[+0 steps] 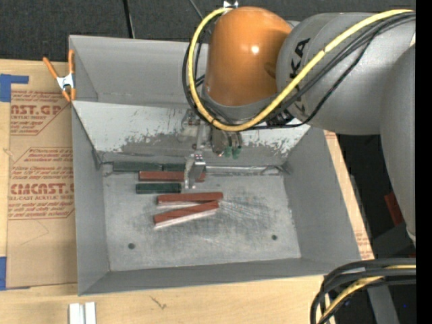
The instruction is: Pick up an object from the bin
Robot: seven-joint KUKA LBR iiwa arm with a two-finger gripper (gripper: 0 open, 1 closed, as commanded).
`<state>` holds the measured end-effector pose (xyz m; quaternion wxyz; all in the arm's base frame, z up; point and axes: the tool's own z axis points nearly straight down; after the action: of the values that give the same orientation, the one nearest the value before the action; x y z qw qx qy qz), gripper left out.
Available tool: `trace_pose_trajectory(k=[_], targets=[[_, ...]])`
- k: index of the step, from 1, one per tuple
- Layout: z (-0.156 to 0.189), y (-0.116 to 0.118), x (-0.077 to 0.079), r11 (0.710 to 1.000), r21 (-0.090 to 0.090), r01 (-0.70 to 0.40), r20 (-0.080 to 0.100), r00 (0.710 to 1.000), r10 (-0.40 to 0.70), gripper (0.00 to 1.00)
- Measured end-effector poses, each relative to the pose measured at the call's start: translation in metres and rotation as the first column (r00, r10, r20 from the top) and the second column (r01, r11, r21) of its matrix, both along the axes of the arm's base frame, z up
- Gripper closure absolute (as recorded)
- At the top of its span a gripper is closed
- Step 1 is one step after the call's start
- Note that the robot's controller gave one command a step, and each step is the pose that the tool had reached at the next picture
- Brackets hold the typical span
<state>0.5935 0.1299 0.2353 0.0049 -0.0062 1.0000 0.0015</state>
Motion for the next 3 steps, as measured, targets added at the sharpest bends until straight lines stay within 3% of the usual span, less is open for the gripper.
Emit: trace_pose_trajectory(k=[1, 2, 3], targets=[[-0.032, 0.011, -0.013, 0.976, -0.003, -0.217, -0.013, 0.976, 0.217, 0.0], [-0.088, -0.036, -0.046, 0.976, -0.001, -0.218, -0.003, 0.976, 0.218, 0.0], [-0.11, -0.054, -0.052, 0.981, -0.004, -0.192, -0.01, 0.981, 0.192, 0.0]])
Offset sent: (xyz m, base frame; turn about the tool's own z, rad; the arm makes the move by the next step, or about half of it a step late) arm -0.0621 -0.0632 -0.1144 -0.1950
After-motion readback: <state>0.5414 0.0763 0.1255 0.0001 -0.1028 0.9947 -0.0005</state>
